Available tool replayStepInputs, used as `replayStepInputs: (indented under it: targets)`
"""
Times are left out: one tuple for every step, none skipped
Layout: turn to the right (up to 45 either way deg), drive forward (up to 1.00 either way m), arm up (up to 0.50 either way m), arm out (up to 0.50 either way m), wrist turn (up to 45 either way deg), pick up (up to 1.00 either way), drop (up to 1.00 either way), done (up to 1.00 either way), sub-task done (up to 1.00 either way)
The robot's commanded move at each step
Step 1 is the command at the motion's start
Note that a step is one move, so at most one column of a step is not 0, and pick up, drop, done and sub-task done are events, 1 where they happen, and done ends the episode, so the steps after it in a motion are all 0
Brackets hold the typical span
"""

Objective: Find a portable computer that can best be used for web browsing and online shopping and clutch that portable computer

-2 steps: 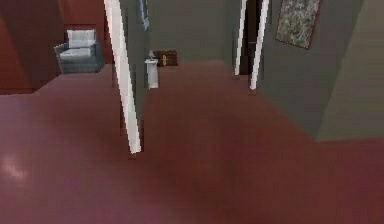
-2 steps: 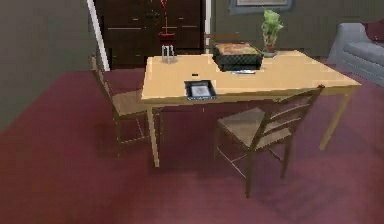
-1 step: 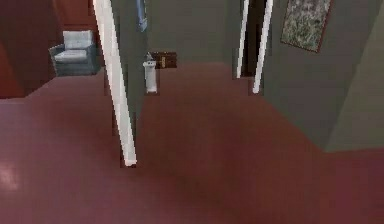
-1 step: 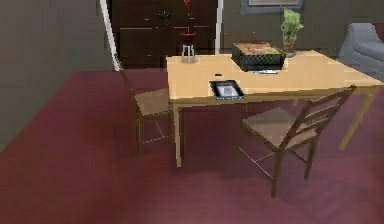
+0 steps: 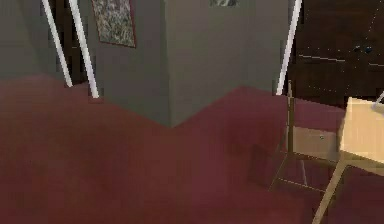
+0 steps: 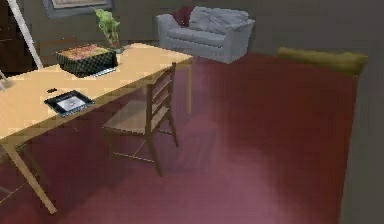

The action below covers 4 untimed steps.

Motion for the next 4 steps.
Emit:
replayStepInputs:
  targets:
    - [36.0,0.00,0.00,0.00,0.0,0.00,0.00,0.00,0.00]
    - [0.0,0.20,0.00,0.00,0.0,0.00,0.00,0.00,0.00]
    - [-45.0,0.00,0.00,0.00,0.0,0.00,0.00,0.00,0.00]
    - [-3.0,0.00,0.00,0.00,0.0,0.00,0.00,0.00,0.00]
